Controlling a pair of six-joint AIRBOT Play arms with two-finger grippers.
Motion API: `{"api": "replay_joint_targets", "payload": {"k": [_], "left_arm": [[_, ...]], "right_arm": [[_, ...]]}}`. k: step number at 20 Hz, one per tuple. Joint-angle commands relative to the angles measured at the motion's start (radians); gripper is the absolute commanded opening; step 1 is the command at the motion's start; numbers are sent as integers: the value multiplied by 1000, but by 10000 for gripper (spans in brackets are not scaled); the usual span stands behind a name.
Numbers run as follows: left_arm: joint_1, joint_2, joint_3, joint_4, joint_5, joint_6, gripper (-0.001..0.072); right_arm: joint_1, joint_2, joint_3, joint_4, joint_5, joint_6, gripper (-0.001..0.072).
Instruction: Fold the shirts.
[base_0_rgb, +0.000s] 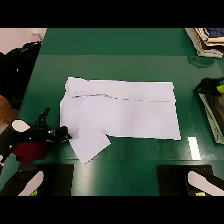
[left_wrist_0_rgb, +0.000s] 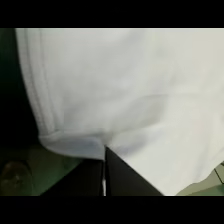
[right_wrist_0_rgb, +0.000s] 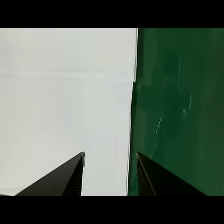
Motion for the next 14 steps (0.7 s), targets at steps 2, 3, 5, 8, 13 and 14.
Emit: {"api": "replay_joint_targets", "payload": {"k": [2, 3, 5, 8, 13, 14], "left_arm": [[0, 3, 74, -32, -62, 68, 24], [0, 3, 101, -33, -76, 82, 24], [0, 3, 148, -37, -79, 90, 24], [0, 3, 185, -37, -79, 91, 24], [0, 2, 185, -37, -79, 91, 24], [0, 2, 185, -37, -79, 91, 24]], "right_arm": [[-135, 112, -264, -3, 29, -6, 380], [-192, 142, -368, -2, 24, -10, 381], [-311, 164, -555, 16, 22, -51, 384], [-449, 137, -763, 157, -12, -143, 381], [-464, 48, -861, 266, -110, -171, 373], [-438, 41, -857, 276, -127, -170, 372]]}}
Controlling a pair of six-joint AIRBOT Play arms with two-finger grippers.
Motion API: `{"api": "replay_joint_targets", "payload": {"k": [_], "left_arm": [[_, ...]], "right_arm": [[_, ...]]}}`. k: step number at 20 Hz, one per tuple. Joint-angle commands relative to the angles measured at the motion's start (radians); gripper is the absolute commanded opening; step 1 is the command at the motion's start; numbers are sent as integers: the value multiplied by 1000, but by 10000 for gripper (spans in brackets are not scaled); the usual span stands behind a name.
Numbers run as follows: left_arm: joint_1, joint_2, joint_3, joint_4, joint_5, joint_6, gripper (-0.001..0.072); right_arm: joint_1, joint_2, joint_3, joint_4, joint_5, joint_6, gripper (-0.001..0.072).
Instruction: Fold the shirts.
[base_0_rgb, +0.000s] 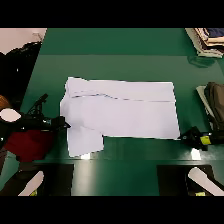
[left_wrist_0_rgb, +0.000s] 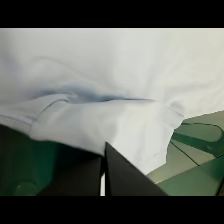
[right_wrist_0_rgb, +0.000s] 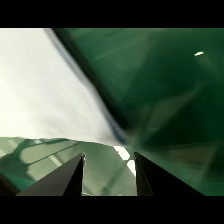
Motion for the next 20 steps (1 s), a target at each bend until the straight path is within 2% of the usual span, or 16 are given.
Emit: {"api": "replay_joint_targets", "payload": {"k": [1, 2, 4, 5, 6, 8, 11, 14, 16, 18, 20], "left_arm": [[0, 1, 6, 0, -1, 3, 24], [0, 1, 6, -1, -1, 3, 24], [0, 1, 6, 0, -1, 3, 24], [0, 1, 6, 0, -2, 4, 25], [0, 1, 6, 0, -4, 11, 24], [0, 1, 6, 3, -23, 25, 22], [0, 5, 6, 29, -72, 24, 20], [-30, 23, 4, 80, -148, 13, 19], [-122, 109, 3, 167, -158, -90, 20], [-211, 220, 7, 172, -186, -196, 22], [-243, 295, 41, 169, -198, -254, 22]], "right_arm": [[36, -40, -38, 58, -103, -23, 366], [70, -41, -26, 59, -120, -13, 309], [124, -30, 0, 56, -143, -5, 300], [145, -16, 15, 52, -151, -5, 226], [162, 4, 31, 45, -153, -5, 68], [178, 50, 61, 21, -147, -5, 15], [184, 141, 103, -41, -83, -5, 13], [184, 266, 139, -139, 45, 17, 13], [184, 357, 143, -204, 128, 35, 13], [184, 440, 145, -241, 195, 48, 13], [184, 502, 149, -232, 208, 81, 13]]}}
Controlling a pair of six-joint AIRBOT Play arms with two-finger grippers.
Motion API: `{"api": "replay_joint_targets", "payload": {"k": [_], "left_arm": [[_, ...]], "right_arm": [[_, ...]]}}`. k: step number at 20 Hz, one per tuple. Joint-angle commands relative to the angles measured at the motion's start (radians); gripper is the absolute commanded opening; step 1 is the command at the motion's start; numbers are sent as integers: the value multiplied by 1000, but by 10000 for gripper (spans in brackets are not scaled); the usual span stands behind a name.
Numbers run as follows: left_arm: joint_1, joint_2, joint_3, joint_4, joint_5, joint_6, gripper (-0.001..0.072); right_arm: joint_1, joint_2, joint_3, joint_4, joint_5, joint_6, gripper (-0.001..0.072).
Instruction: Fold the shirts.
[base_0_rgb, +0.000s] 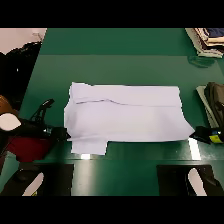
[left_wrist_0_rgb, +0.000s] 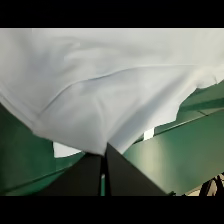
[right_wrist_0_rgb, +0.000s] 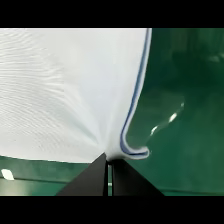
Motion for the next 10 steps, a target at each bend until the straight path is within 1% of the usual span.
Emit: {"api": "replay_joint_targets", "payload": {"k": [1, 3, 4, 7, 10], "left_arm": [[-69, 114, 54, 37, -10, -122, 22], [-68, 85, 129, 63, 48, -109, 22], [-68, 45, 169, 69, 84, -82, 21], [-68, -124, 278, 110, 183, -11, 23], [-68, -335, 417, 163, 295, 9, 24]], "right_arm": [[2, 113, 21, -39, 72, 39, 12], [14, 87, 69, -37, 55, 46, 12], [37, 44, 104, -37, 42, 46, 12], [145, -121, 209, -42, -37, 64, 12], [224, -322, 337, -45, -120, 103, 13]]}}
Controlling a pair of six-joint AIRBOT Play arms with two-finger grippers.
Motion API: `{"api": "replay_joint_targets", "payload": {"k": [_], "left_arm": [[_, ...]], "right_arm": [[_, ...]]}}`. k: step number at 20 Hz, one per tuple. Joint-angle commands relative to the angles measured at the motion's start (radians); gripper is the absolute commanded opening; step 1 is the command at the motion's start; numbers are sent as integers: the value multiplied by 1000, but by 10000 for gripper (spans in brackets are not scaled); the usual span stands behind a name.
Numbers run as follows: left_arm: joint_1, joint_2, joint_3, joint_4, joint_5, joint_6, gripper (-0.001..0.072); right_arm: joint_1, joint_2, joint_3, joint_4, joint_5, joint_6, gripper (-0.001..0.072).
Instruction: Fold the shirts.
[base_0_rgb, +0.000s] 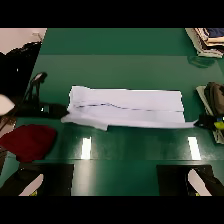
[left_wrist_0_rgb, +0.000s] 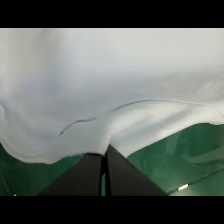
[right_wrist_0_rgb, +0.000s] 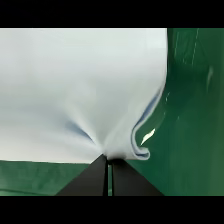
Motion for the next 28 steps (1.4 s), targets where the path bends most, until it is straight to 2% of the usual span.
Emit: {"api": "replay_joint_targets", "payload": {"k": [1, 6, 9, 11, 12, 13, 14, 17, 18, 19, 20, 21, 25, 28], "left_arm": [[-3, -229, 170, 62, 139, 31, 24], [-3, -512, 379, 66, 211, 31, 25], [-3, -591, 429, 68, 246, 30, 25], [-3, -599, 429, 68, 280, 30, 33], [-3, -599, 429, 68, 283, 29, 253], [-3, -599, 429, 68, 280, 29, 530], [-3, -598, 429, 68, 272, 28, 590], [-3, -594, 465, 68, 169, 30, 588], [-3, -594, 480, 68, 122, 30, 458], [-3, -594, 491, 67, 85, 31, 222], [-3, -594, 493, 53, 61, 31, 80], [-3, -595, 493, 39, 45, 31, 25], [-16, -595, 493, -27, 31, 31, 25], [-46, -595, 491, -31, 60, 31, 25]], "right_arm": [[86, -216, 148, -6, -85, 43, 13], [151, -496, 362, -5, -106, 58, 14], [158, -621, 482, 12, -123, 58, 15], [143, -698, 565, 92, -129, 57, 31], [129, -737, 608, 152, -135, 57, 237], [113, -774, 650, 212, -137, 56, 433], [97, -803, 684, 254, -124, 45, 460], [40, -831, 714, 281, -37, -34, 459], [17, -831, 702, 282, -3, -64, 459], [-14, -831, 680, 282, 35, -92, 458], [-45, -831, 650, 283, 61, -109, 458], [-77, -831, 610, 283, 76, -124, 458], [-179, -831, 442, 295, 42, -174, 458], [-198, -832, 340, 384, -22, -248, 450]]}}
